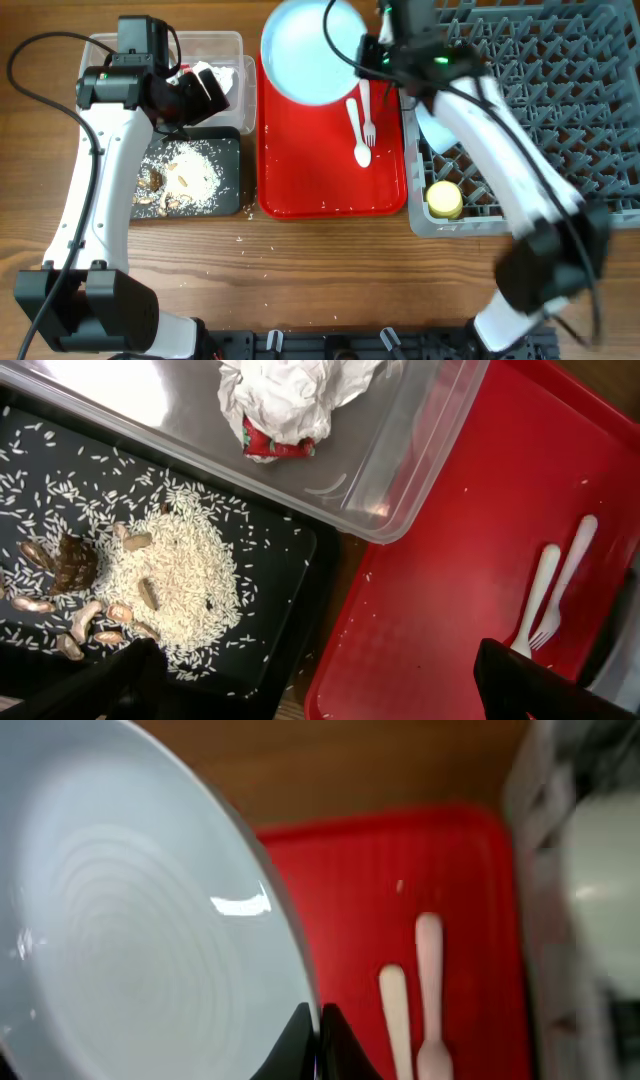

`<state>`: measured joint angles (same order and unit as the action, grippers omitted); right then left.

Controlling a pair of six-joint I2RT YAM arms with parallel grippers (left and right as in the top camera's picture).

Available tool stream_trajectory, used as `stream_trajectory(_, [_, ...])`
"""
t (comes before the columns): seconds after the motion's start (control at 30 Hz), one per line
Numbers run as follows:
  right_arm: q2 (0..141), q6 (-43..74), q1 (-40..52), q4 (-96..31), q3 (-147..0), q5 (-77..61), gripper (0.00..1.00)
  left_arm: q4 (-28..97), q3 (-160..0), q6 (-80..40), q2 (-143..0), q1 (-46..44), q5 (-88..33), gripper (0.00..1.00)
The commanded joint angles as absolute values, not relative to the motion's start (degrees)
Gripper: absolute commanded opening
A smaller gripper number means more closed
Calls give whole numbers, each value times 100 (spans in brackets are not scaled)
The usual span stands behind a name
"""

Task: Sort waste into correct bins and load items into the dishwasher rack
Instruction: 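Stand the light-blue plate upright in the rack with the right gripper, then grasp the white spoon and fork with the right gripper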

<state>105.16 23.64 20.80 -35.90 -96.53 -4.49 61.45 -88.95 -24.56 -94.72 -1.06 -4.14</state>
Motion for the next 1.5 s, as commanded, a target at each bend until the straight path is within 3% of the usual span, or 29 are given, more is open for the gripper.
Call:
stream_trajectory(0.0, [9454, 1844, 2091, -3822, -9682, 1992, 4, 6132, -8925, -2447, -9483, -84, -377, 100])
stream_trajectory(0.07, [9124, 1691, 2064, -3859, -9682, 4263, 4, 6132, -8925, -2447, -9483, -84, -377, 100])
stream_trajectory(0.17, [9249, 657, 1686, -3824, -9657, 5634, 5, 6132, -8927, -2447, -9483, -84, -377, 100])
stream_trajectory(0.37, [10149, -751, 856, -3820, -9598, 6206, 4, 6132, -8925, -2447, -9483, -84, -377, 100])
stream_trajectory(0.7, [11605, -904, 854, -3559, -9598, 5894, 5, 6132, -8925, -2447, -9483, -84, -377, 100])
stream_trajectory(0.73, [11638, -871, 854, -3557, -9598, 5655, 40, 6132, -8925, -2447, -9483, -84, -377, 100])
stream_trajectory(0.77, [11636, -596, 854, -3527, -9598, 5537, 95, 6132, -8925, -2447, -9483, -84, -377, 100])
stream_trajectory(0.8, [11603, -329, 854, -3527, -9598, 5533, 100, 6132, -8925, -2447, -9483, -84, -377, 100])
stream_trajectory(0.87, [11474, -117, 860, -3621, -9601, 5301, 100, 6132, -8925, -2447, -9483, -84, -377, 100])
stream_trajectory(1.03, [10136, 976, 864, -4313, -9601, 3157, 100, 6132, -8925, -2447, -9483, -84, -377, 100])
stream_trajectory(1.17, [8991, 1350, 867, -4628, -9598, -1111, 100, 6132, -8925, -2447, -9483, -84, -377, 100])
stream_trajectory(1.23, [9063, 1380, 1033, -4545, -9596, -2202, 96, 6132, -8925, -2447, -9483, -84, -377, 100])
stream_trajectory(1.27, [9218, 1422, 1302, -4617, -9588, -2012, 88, 6132, -8925, -2447, -9483, -84, -377, 100])
stream_trajectory(1.43, [10460, 2235, 2394, -5780, -9588, -567, 85, 6132, -8925, -2447, -9483, -84, -377, 100])
stream_trajectory(1.47, [10683, 2309, 2443, -5944, -9588, -558, 79, 6132, -8925, -2447, -9483, -84, -377, 100])
